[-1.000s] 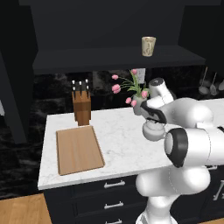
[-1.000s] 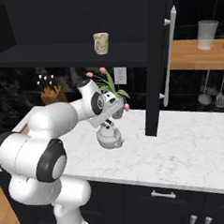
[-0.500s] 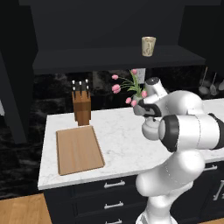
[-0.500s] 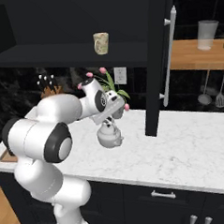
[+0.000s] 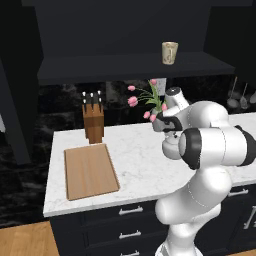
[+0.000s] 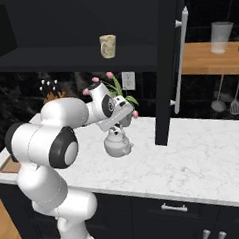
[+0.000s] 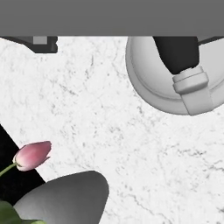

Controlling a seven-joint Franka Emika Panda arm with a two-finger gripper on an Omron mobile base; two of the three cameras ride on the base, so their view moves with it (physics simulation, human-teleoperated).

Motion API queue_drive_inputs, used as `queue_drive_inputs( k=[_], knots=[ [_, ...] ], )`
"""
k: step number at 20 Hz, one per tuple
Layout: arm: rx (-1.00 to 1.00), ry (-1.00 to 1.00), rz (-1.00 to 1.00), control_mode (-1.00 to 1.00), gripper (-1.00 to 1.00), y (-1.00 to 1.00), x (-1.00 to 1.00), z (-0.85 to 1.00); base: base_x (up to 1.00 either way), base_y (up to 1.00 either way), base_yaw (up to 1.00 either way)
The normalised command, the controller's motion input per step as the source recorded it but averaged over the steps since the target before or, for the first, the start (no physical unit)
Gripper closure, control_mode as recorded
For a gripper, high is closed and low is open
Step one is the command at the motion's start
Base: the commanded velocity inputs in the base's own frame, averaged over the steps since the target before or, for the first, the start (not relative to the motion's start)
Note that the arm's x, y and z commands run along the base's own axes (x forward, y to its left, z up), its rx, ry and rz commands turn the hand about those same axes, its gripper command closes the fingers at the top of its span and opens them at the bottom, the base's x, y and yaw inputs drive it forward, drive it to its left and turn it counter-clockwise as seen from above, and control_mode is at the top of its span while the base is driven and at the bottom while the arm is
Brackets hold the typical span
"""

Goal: Pick the kettle from the counter and place it on the tray. Then pick the mug from the cabinet and place it on the tray. Then close the cabinet doors.

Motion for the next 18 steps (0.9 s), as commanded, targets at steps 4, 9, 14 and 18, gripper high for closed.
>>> queue_drive_inputs(
  k=[4, 9, 14, 18],
  knots=[
    [0.0, -0.03, 0.02, -1.0, 1.0, -0.02, -0.18, -0.35, 0.0, 0.0, 0.0],
    [0.0, -0.03, 0.02, -1.0, 1.0, 0.0, -0.28, -0.36, 0.0, 0.0, 0.0],
    [0.0, -0.02, 0.02, -1.0, 1.0, 0.0, -0.34, -0.3, 0.0, 0.0, 0.0],
    [0.0, 0.0, 0.05, -1.0, 1.0, 0.0, -0.34, -0.16, 0.0, 0.0, 0.0]
  ],
)
